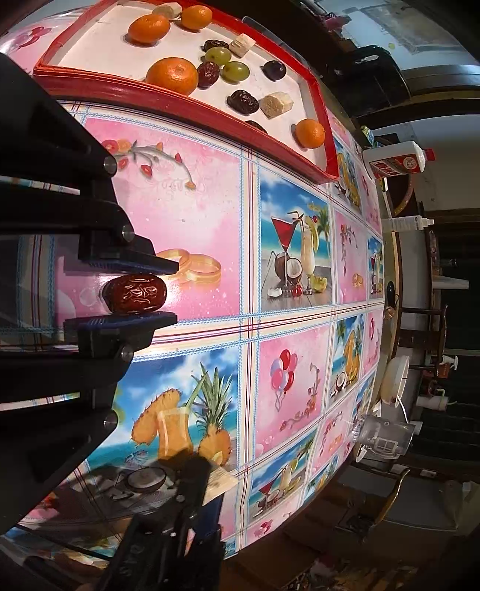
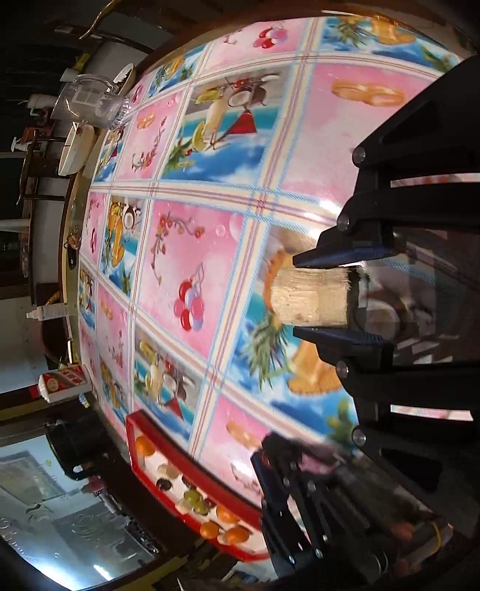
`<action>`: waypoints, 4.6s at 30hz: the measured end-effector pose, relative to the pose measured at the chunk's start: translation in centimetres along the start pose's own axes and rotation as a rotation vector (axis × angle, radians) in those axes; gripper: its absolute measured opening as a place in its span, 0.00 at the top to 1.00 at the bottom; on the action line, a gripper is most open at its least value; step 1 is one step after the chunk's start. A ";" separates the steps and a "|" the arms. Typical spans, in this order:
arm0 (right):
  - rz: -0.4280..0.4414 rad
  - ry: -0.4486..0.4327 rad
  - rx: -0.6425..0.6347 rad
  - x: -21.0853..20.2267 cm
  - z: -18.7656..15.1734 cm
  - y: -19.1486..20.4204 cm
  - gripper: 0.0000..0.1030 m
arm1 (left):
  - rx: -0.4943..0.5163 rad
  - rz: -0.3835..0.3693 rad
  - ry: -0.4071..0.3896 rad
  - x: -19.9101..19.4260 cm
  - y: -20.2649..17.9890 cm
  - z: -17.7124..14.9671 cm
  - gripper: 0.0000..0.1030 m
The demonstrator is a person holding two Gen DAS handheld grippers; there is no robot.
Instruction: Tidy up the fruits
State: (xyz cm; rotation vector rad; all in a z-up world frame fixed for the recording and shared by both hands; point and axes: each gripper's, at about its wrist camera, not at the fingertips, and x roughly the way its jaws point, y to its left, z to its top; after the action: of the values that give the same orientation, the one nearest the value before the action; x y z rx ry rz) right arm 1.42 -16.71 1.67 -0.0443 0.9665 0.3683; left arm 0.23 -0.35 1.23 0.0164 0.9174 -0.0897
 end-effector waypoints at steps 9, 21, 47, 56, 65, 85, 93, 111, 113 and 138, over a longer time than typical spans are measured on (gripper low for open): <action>0.086 -0.020 0.038 -1.1 -0.1 2.1 0.68 | -0.009 -0.043 -0.019 -1.6 0.4 0.0 0.82; 0.234 -0.054 -0.089 0.0 5.2 10.8 0.68 | -0.167 -0.018 -0.104 -5.7 7.5 1.9 0.81; 0.407 0.070 -0.361 6.7 4.7 27.7 0.68 | -0.342 0.182 -0.032 -5.4 25.3 -2.8 0.81; 0.354 0.066 -0.403 7.0 4.6 28.1 0.68 | -0.299 0.207 -0.037 -5.0 24.9 -3.1 0.78; 0.319 0.063 -0.413 6.7 4.4 28.3 0.56 | -0.336 0.193 -0.058 -5.4 25.1 -3.5 0.46; 0.176 -0.053 -0.328 -1.6 1.4 26.4 0.21 | -0.369 0.330 -0.134 -10.3 21.1 -6.1 0.24; 0.068 -0.147 -0.381 -5.7 -3.6 25.0 0.14 | -0.406 0.359 -0.100 -12.8 16.6 -9.3 0.20; 0.013 -0.078 -0.241 -6.0 -6.4 20.9 0.13 | -0.359 0.382 -0.117 -15.6 12.6 -12.7 0.00; 0.001 -0.077 -0.240 -5.9 -6.5 20.9 0.13 | -0.328 0.414 -0.140 -15.9 12.3 -12.8 0.00; -0.048 -0.066 -0.256 -5.1 -6.4 22.9 0.13 | -0.317 0.339 -0.127 -16.7 14.0 -13.6 0.01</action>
State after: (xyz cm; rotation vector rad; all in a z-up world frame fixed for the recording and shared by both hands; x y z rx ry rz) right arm -13.74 2.01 4.99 -0.2863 0.8472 0.4450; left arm -19.51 15.50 5.87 -0.1267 0.7825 0.3659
